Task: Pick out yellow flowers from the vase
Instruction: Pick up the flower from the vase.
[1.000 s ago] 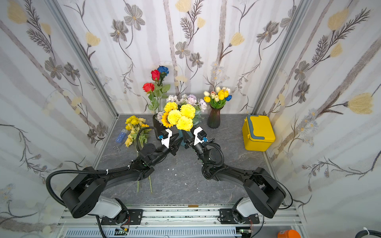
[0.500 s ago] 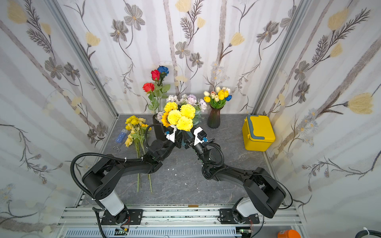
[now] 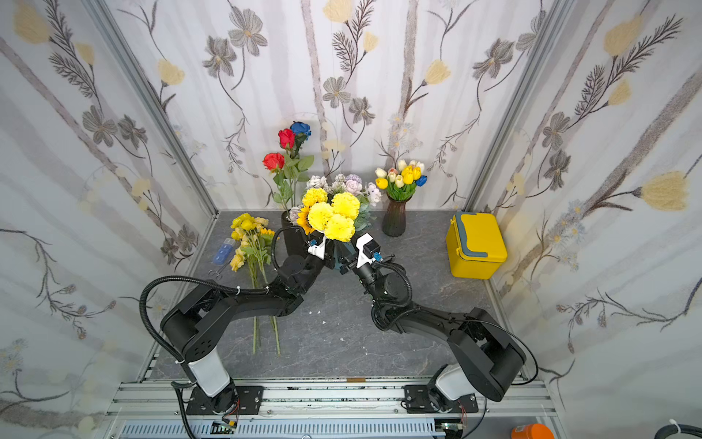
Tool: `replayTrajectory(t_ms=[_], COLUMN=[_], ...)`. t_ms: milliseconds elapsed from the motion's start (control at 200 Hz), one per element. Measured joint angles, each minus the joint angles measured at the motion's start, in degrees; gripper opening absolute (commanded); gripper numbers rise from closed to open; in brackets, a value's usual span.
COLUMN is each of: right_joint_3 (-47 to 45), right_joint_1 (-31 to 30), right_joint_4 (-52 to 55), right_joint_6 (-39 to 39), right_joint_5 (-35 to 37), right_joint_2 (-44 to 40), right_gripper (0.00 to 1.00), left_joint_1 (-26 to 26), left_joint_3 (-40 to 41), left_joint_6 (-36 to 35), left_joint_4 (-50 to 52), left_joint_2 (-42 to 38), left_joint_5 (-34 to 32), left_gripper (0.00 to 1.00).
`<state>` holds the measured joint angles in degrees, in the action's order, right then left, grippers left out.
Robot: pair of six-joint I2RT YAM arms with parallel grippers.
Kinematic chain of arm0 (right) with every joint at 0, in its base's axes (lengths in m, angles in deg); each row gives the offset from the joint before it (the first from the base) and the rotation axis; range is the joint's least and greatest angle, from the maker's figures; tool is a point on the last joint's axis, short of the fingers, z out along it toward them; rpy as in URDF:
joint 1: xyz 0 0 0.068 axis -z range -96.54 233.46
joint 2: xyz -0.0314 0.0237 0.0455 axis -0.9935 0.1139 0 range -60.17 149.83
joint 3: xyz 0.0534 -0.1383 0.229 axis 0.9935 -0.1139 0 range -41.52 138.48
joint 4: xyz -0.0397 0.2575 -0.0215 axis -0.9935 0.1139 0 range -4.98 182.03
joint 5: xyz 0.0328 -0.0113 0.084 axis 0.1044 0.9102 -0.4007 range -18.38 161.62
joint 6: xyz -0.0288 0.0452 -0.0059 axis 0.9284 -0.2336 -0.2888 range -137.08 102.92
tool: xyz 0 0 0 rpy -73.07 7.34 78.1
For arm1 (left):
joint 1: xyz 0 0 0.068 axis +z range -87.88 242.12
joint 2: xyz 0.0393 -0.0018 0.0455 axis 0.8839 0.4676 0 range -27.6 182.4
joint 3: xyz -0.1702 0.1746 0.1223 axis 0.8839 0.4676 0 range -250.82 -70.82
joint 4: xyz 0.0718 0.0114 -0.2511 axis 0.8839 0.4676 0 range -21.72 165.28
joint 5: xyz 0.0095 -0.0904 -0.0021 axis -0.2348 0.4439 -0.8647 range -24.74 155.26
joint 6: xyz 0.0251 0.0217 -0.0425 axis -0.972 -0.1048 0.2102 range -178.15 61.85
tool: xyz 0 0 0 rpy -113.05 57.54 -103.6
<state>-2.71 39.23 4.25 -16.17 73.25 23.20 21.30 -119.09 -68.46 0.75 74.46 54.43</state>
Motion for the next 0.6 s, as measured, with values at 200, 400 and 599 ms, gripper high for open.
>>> replayTrajectory(t_ms=[200, 400, 599], right_joint_3=[0.1, 0.2, 0.2], right_joint_1=[0.0, 0.0, 0.0], right_joint_4=[0.1, 0.3, 0.3], right_joint_6=[-0.5, -0.4, -0.4], right_joint_5=[0.0, 0.0, 0.0], right_joint_2=[0.0, 0.2, 0.3], right_gripper=[0.39, 0.39, 0.40], left_joint_1=[0.2, 0.4, 0.5], left_joint_3=[-1.2, -2.9, -3.4], left_joint_6=[-0.4, -1.2, -1.4], left_joint_4=[-0.2, -0.2, 0.1], left_joint_2=[0.4, 1.2, 2.0], left_joint_5=[-1.0, -1.1, -1.1], left_gripper=[0.24, 0.20, 0.14])
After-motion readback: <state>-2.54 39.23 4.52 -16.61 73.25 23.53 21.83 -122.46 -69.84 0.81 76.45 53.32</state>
